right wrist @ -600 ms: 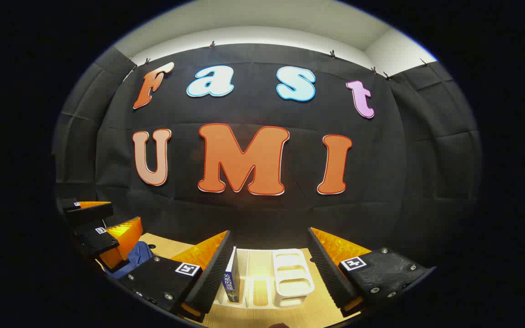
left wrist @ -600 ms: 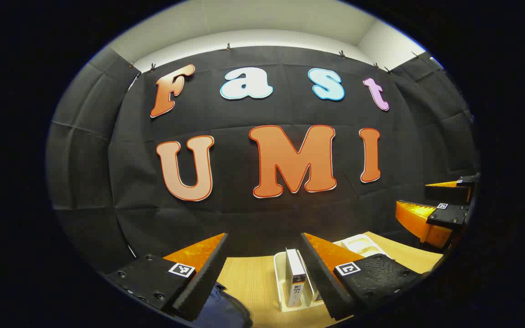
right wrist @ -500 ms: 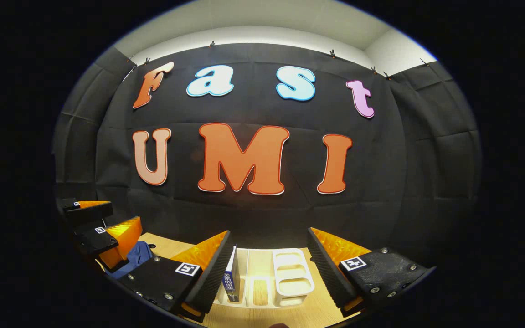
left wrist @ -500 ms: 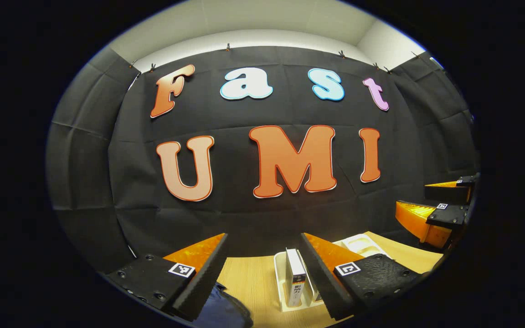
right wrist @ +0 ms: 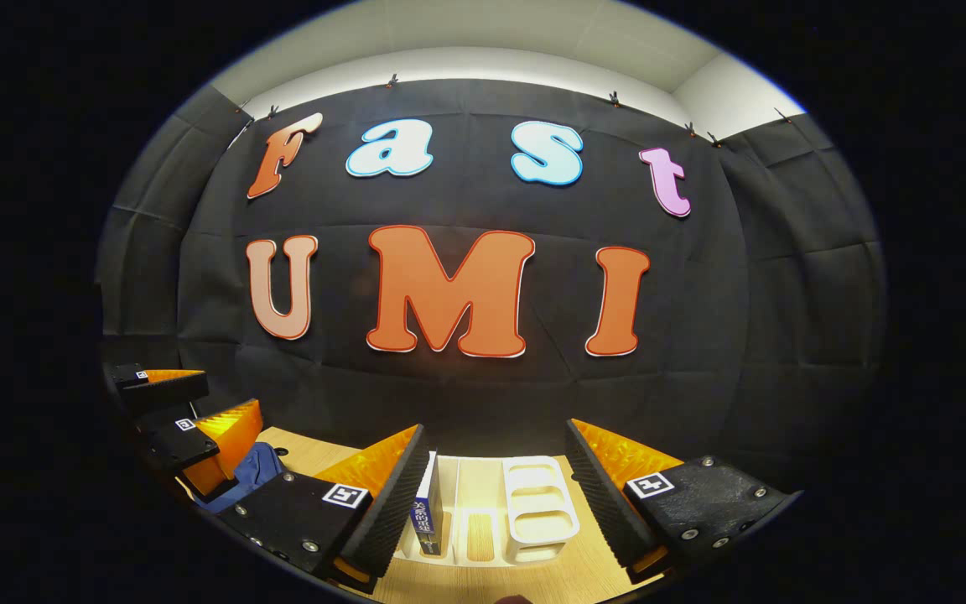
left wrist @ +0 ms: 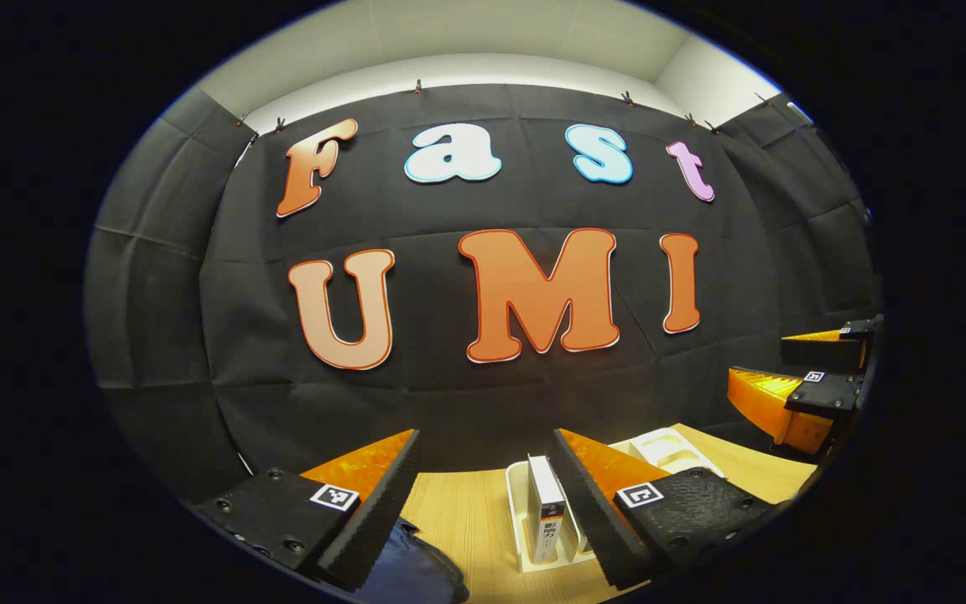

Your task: Open the schoolbag, grab two books from the bookshelf and put them into the schoolbag.

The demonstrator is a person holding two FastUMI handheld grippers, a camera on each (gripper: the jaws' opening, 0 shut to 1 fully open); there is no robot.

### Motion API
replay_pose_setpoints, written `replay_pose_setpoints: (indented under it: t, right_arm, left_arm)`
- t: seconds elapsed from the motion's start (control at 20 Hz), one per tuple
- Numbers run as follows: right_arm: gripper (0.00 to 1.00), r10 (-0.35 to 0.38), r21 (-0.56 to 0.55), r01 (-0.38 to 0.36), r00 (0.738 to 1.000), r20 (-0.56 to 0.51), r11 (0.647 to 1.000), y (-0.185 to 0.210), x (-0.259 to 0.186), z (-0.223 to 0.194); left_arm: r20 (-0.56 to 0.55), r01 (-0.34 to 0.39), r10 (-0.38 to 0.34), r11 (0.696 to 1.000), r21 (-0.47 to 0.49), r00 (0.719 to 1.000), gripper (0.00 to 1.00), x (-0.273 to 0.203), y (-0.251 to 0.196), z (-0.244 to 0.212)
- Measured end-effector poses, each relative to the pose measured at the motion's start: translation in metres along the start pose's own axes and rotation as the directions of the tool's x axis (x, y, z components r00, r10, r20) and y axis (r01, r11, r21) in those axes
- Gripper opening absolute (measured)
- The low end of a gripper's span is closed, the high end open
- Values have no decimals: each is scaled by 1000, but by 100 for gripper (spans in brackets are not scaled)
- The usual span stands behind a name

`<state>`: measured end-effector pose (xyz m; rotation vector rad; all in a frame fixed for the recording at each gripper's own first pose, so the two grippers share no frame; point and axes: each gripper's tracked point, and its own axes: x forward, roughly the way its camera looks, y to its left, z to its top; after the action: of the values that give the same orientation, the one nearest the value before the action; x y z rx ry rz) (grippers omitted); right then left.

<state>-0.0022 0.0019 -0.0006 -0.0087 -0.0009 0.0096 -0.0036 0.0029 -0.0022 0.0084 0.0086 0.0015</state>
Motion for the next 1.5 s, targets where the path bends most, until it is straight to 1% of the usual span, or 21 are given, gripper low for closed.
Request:
replay_pose_setpoints:
  t: [0.05,0.3,0.35,0.4,0.9,1.2,1.25,1.3,1.35,1.4,1.5]
  right_arm:
    - [96,0,-2,0,1000,1,1000,0,-1,0]
    - [96,2,-9,-2,1000,1,1000,1,0,0]
    - [96,2,-11,-2,1000,0,1000,1,0,0]
    - [96,1,-11,-1,1000,-1,1000,1,1,-1]
    - [96,-3,-7,3,1000,-4,1000,2,2,-3]
    - [96,-6,-12,6,1000,-5,1000,3,2,-4]
    - [96,-6,-11,6,1000,-7,1000,2,3,-4]
    - [96,-9,-10,9,1000,-7,1000,1,3,-3]
    - [96,-9,-9,9,1000,-7,1000,0,3,-4]
    - [96,-10,-8,10,1000,-6,1000,0,3,-4]
    - [96,-8,-9,8,1000,-7,1000,1,3,-4]
  left_arm:
    - [0,-2,2,1000,-1,1000,95,0,1,0]
    - [-3,-3,3,1000,-3,1000,96,1,1,0]
    - [-5,-3,3,1000,-3,1000,99,0,1,-1]
    - [-5,-5,5,1000,-2,1000,96,0,1,-1]
    - [2,-24,24,1000,0,1000,96,0,8,-1]
    - [1,-20,20,1000,-5,1000,96,1,6,-3]
    - [1,-20,20,1000,-4,1000,99,4,6,-3]
    - [4,-22,22,1000,-3,1000,96,3,7,-2]
    - [5,-23,23,1000,-2,1000,99,2,7,-3]
    - [6,-23,23,1000,-1,1000,96,1,7,-2]
    - [6,-21,21,1000,-2,1000,96,2,7,-2]
